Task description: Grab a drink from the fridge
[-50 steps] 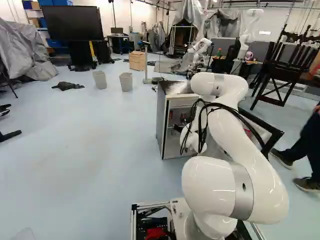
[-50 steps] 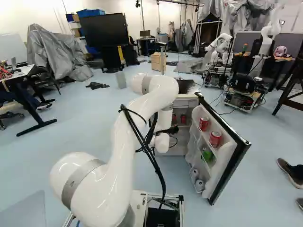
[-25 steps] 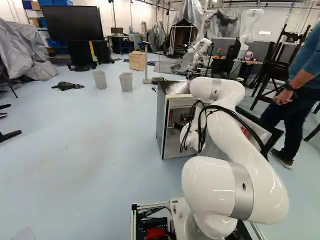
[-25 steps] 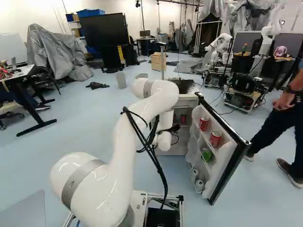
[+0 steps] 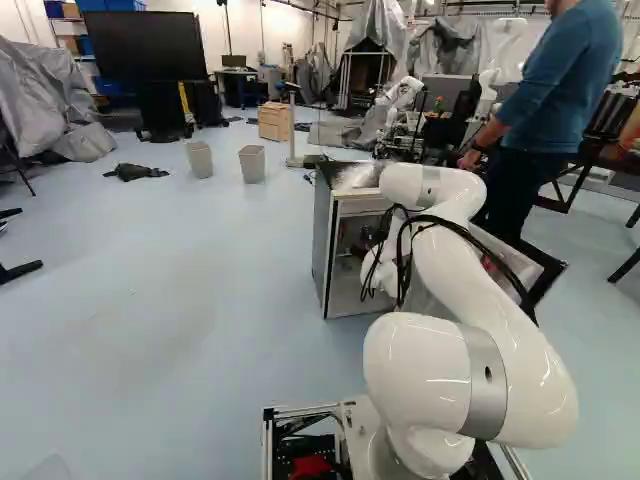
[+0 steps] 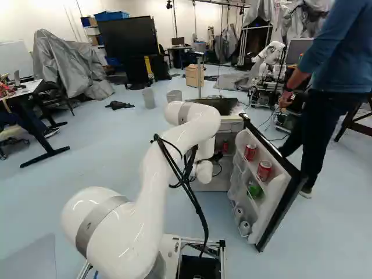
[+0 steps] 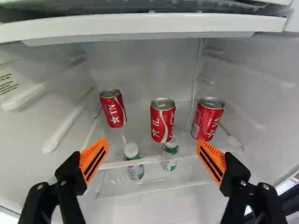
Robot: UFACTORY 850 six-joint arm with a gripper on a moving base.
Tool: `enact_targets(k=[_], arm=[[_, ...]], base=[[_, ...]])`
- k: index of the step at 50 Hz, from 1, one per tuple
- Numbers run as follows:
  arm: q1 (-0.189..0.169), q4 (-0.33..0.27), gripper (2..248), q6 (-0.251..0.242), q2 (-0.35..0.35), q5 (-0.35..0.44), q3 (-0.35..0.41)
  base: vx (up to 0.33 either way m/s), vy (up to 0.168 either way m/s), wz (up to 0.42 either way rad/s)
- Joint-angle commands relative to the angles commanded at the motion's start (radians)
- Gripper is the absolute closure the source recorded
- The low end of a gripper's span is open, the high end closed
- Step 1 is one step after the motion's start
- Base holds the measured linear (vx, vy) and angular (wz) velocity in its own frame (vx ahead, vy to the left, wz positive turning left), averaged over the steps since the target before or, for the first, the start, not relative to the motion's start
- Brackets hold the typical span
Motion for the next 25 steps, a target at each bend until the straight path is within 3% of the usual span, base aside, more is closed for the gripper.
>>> enact_targets(k=[25], arm=[[0.007,0.0,3,0.0,-0.045,-0.084,-0.092]], base=[[0.0,0.0,0.0]])
